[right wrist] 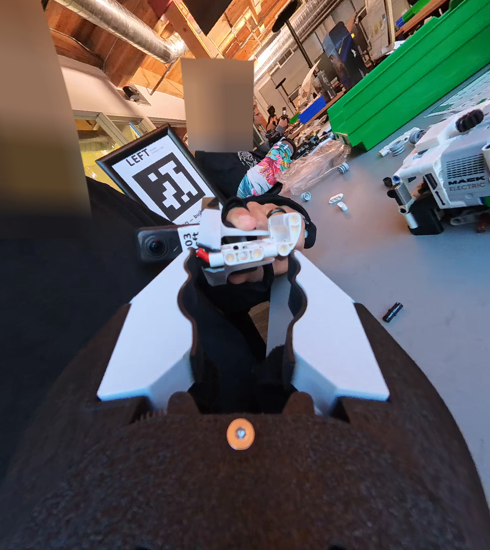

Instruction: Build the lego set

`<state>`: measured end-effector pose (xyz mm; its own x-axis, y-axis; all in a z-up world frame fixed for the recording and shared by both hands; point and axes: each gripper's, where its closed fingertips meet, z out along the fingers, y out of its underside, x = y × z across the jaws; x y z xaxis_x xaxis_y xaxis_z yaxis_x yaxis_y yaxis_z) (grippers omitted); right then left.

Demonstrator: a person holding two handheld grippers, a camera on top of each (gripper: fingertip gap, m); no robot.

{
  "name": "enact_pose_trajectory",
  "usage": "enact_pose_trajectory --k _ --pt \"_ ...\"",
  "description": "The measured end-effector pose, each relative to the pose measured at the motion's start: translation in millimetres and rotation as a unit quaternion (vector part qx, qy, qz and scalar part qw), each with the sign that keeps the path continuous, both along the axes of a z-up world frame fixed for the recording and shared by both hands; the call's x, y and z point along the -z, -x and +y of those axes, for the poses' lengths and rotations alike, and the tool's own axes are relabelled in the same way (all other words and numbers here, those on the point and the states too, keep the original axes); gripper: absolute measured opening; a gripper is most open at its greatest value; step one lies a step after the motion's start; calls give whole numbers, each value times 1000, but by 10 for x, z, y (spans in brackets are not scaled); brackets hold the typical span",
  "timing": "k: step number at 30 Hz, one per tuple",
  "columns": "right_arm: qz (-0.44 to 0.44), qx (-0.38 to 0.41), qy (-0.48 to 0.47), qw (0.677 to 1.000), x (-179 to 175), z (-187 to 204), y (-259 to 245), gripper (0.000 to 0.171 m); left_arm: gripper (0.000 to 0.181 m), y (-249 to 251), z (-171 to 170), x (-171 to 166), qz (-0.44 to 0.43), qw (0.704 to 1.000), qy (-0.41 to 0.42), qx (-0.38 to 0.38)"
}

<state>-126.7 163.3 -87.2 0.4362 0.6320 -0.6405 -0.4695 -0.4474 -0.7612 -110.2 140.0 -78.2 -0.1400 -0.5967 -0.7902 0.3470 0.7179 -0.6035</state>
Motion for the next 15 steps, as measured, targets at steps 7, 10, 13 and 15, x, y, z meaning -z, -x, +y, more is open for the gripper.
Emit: enact_pose_trajectory --k 7,10,13,15 --pt "9 -5 -10 1000 -29 -23 2 60 6 6 14 -56 7 999 37 16" --pt "6 0 -9 1000 -21 -10 -9 59 6 0 10 -40 10 999 35 16" --pt "2 4 -5 1000 -1 0 -18 59 6 -14 13 -26 18 999 38 14" --pt "0 5 -3 1000 10 5 -18 60 6 -23 34 -32 24 998 51 14"
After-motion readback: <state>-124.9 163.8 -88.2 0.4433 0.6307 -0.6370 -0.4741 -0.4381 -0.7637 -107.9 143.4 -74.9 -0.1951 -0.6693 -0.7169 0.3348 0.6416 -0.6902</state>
